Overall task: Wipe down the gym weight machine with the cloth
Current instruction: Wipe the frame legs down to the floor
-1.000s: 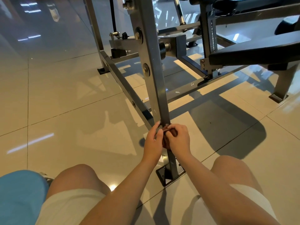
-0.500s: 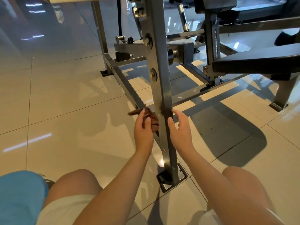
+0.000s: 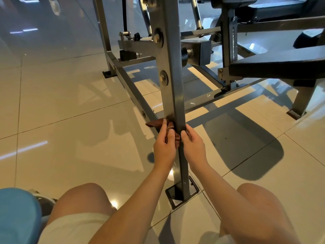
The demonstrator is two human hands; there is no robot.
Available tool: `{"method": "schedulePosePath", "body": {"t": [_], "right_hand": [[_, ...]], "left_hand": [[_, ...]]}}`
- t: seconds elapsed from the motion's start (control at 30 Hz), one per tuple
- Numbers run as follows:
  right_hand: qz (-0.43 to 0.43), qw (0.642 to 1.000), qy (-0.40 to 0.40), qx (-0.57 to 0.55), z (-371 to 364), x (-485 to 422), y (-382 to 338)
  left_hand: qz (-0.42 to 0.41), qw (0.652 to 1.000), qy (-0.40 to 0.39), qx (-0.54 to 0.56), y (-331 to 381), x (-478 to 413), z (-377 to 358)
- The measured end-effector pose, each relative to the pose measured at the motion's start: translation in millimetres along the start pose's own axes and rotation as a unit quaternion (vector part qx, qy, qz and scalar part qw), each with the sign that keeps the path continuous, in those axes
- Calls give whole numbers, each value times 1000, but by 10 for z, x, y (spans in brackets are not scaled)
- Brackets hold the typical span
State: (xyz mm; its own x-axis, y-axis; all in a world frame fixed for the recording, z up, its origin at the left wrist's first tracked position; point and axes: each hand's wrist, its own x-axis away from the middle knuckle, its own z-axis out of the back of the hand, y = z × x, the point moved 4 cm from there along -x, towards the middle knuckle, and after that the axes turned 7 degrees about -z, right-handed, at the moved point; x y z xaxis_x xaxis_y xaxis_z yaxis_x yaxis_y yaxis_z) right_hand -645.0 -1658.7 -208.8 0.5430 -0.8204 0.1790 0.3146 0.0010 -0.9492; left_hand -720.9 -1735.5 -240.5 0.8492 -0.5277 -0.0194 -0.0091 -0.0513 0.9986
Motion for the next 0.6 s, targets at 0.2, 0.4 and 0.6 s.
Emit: {"method": "schedulePosePath", "body": {"t": [0.2,0.4,0.6], "right_hand": [[-5,1000,5,19,-21,-24,45],[-4,1000,2,16,1,-15,37],[-28,999,4,-20,-17,-1,72]], "left_hand": [[37,998,-25,37,-185,-7,-16],[67,996,-11,62,-68,5,8],[-17,998,-28,44,76,63,-82]]}}
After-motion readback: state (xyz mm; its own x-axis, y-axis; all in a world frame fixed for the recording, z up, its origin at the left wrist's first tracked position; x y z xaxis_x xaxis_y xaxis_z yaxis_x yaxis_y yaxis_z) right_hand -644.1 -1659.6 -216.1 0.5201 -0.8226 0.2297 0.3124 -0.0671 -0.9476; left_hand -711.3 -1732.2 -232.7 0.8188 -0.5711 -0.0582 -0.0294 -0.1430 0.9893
